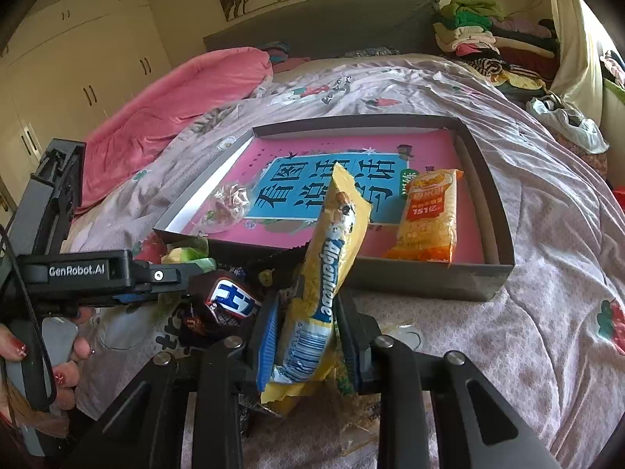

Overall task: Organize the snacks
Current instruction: 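Grasp the green candy bag with left tool while right tool grasps the long yellow wafer bag, then carry both bags over the box lid and open both tools to drop them inside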

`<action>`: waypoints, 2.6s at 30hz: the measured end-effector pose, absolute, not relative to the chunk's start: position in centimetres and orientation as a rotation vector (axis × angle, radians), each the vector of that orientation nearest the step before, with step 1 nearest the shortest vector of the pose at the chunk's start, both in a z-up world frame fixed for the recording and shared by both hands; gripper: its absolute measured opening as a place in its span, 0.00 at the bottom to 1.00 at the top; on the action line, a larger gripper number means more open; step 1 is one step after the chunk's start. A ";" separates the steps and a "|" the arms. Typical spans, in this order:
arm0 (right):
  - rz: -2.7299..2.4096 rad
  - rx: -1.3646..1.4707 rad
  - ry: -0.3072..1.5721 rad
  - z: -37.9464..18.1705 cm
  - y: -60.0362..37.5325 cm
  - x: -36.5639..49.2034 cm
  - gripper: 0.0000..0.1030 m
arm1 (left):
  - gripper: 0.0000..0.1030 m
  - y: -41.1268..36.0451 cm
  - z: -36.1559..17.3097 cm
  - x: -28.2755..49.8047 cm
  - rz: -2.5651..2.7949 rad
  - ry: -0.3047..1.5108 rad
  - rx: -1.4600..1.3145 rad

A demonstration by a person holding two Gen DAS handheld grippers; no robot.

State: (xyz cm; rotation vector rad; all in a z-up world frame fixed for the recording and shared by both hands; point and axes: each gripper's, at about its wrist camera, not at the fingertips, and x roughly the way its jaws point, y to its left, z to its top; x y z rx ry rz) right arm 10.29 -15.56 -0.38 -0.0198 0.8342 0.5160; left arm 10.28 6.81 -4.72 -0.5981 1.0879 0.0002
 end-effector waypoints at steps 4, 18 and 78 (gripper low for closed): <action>0.520 -0.031 0.813 -0.1 -15.4 10.2 0.25 | 0.70 6.8 -5.0 11.0 0.004 1.093 -0.624; 0.512 -0.003 0.710 2.0 -16.5 9.6 0.23 | 0.36 7.1 -3.3 10.5 -0.072 1.017 -0.597; 0.472 0.065 0.717 0.8 -17.7 16.1 0.22 | 0.37 1.1 -0.2 16.4 -0.112 0.957 -0.287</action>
